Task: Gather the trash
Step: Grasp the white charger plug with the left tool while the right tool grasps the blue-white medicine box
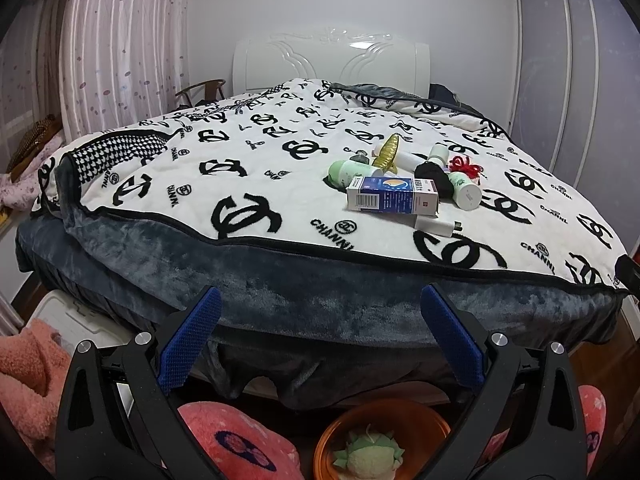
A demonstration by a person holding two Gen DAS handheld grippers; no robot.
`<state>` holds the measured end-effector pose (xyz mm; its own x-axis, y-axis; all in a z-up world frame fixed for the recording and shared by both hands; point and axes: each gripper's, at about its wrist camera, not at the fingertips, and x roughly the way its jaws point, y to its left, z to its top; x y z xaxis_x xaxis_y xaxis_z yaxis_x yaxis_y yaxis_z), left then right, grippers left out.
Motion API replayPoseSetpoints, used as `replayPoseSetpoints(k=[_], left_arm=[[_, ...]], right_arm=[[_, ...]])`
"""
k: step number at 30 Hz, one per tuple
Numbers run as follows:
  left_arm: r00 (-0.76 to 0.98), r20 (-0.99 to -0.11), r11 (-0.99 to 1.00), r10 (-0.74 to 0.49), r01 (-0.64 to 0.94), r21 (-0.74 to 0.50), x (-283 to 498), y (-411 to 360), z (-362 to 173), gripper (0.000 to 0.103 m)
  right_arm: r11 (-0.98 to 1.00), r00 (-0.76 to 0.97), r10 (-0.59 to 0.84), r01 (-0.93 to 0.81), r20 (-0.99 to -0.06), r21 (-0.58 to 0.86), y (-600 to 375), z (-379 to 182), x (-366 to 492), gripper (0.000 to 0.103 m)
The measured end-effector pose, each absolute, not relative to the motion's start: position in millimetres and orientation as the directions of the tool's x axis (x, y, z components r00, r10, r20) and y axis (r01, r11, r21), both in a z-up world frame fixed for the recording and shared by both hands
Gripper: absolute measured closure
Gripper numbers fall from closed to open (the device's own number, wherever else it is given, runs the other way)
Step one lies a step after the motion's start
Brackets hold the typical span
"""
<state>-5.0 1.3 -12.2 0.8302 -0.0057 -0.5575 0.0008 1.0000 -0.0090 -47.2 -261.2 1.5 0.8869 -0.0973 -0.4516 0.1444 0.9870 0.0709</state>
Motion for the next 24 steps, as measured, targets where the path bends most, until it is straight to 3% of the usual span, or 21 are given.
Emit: replayPoseSetpoints(k=[8, 14, 19, 24], left_arm=[[0.819, -0.574, 1.000, 0.021, -0.026, -0.001, -1, 5, -20, 0.006], [0.795, -0.606, 0.999, 0.029, -0.050, -0.017, 8, 19, -33, 0.006], [0.784, -0.621, 0.998, -0.002, -0.033, -0.046, 12, 27, -44, 0.006], [0.774, -0.631, 0.992, -0.048, -0.038, -0.121, 15, 42, -51, 0.006]], right_arm=[[0.988, 0.880, -0.024, 0.095, -0.474, 0.126, -263, -10, -38, 0.005], [0.957, 0.860, 0.266, -0.183, -0.435, 0.224, -247, -12, -6, 0.005], [0.887, 0.755, 0.393, -0.461, -0.525, 0.001, -198, 2, 70, 0.005], [0.762, 0.632, 0.449, -0.640, -0.632, -0.098, -148, 13, 143, 0.005]])
